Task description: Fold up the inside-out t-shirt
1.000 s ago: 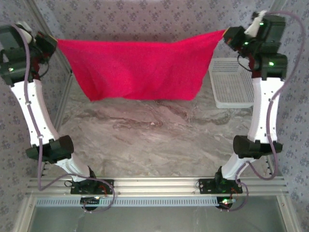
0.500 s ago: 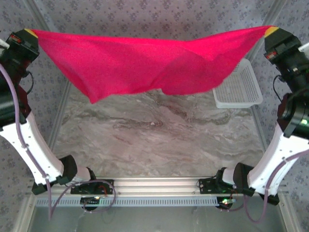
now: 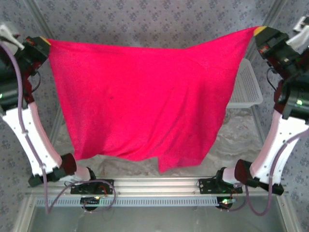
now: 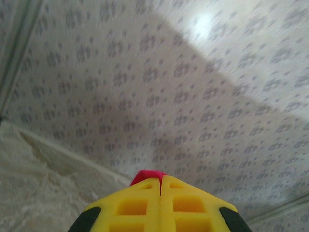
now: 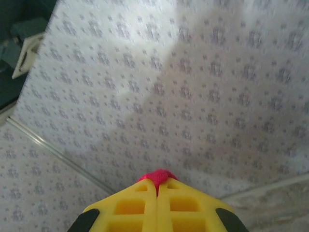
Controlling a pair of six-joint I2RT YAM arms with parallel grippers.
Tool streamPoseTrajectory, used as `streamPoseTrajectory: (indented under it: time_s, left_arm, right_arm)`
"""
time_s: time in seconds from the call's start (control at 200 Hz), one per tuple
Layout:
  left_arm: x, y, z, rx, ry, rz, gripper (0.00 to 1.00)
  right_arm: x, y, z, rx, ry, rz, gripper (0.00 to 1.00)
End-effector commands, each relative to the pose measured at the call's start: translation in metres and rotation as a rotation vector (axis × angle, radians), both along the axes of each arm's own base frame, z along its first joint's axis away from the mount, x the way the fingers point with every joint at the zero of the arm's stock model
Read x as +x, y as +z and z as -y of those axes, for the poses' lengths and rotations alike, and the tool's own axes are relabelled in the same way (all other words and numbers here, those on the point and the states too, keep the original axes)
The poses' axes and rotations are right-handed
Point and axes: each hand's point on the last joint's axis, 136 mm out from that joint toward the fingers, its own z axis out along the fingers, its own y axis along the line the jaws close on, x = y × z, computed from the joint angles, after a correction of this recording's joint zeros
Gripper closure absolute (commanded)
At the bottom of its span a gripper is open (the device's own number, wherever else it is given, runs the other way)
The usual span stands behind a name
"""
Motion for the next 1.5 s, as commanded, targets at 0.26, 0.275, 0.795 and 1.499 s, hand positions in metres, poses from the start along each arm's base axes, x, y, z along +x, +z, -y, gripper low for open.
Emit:
streamPoseTrajectory:
  time_s: [0.26, 0.275, 0.795, 1.499]
  left_arm:
    - [0.113, -0.063, 0.000, -0.105, -0.074, -0.180, 1.00]
    - [0.115, -0.062, 0.001, -0.110, -0.078, -0.177, 1.00]
    - [0.076, -0.015, -0.005, -0.038, -0.084, -0.072, 1.00]
    - [-0.096, -0.432, 0.008, -0.214, 0.124, -0.901, 0.95]
  right_arm:
    - [0.113, -0.046, -0.026, -0.090, 0.052, -0.136, 1.00]
    - [0.112, -0.042, -0.026, -0.091, 0.050, -0.127, 1.00]
    - [0.061, -0.024, -0.016, -0.136, 0.040, -0.030, 1.00]
    - [-0.090, -0.486, -0.064, -0.030, 0.154, -0.868, 1.00]
